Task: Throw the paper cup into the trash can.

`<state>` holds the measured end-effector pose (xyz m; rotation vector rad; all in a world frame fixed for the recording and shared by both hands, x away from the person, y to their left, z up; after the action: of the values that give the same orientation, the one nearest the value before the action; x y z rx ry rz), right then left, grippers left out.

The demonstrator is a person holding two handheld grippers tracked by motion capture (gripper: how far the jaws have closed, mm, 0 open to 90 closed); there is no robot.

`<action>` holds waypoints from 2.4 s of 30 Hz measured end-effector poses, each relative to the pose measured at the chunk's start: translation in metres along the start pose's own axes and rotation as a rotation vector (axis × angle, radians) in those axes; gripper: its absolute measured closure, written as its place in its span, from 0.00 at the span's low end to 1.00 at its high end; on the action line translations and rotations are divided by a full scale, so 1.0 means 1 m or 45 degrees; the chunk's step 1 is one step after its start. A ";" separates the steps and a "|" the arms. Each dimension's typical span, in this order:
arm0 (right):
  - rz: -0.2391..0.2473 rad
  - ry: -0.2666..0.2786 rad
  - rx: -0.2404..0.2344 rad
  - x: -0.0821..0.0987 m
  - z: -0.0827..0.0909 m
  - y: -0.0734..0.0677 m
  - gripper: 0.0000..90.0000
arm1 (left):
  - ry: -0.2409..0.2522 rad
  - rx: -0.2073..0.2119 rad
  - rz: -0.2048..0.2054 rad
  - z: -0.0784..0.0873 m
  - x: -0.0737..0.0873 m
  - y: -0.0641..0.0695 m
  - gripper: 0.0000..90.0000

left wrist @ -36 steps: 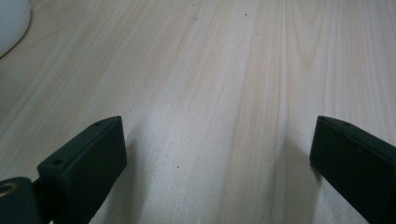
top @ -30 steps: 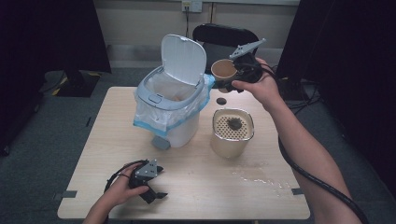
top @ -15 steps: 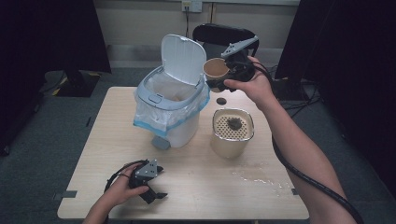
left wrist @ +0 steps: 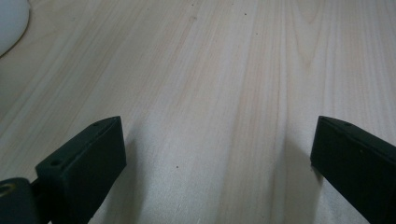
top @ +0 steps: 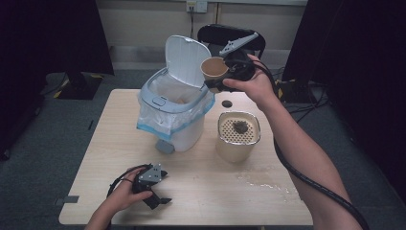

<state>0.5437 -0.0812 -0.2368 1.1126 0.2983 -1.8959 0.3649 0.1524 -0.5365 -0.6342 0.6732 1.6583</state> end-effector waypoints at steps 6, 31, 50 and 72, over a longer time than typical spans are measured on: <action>0.011 0.007 -0.017 -0.006 -0.003 -0.006 0.32 | 0.000 0.004 0.002 0.000 0.000 0.000 0.02; 0.032 0.031 -0.089 -0.028 -0.032 -0.033 0.32 | -0.004 0.010 -0.003 -0.001 0.000 0.001 0.01; 0.011 0.028 -0.124 -0.032 -0.071 -0.043 0.31 | -0.015 0.006 -0.005 0.000 0.000 0.001 0.01; -0.022 -0.007 -0.151 -0.030 -0.109 -0.044 0.31 | -0.018 0.012 -0.003 -0.001 0.000 0.001 0.00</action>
<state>0.5779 0.0249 -0.2847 1.0284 0.4131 -1.8709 0.3639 0.1518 -0.5369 -0.6155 0.6692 1.6555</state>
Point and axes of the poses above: each handheld gripper's, and its own axes: z roughly backward along the jaws, x roughly out of its underside, y roughly to its right, the point moved 5 cm from there along -z, roughly forward along the jaws, and after that the axes turned 7 degrees about x, right-handed, at the moved point
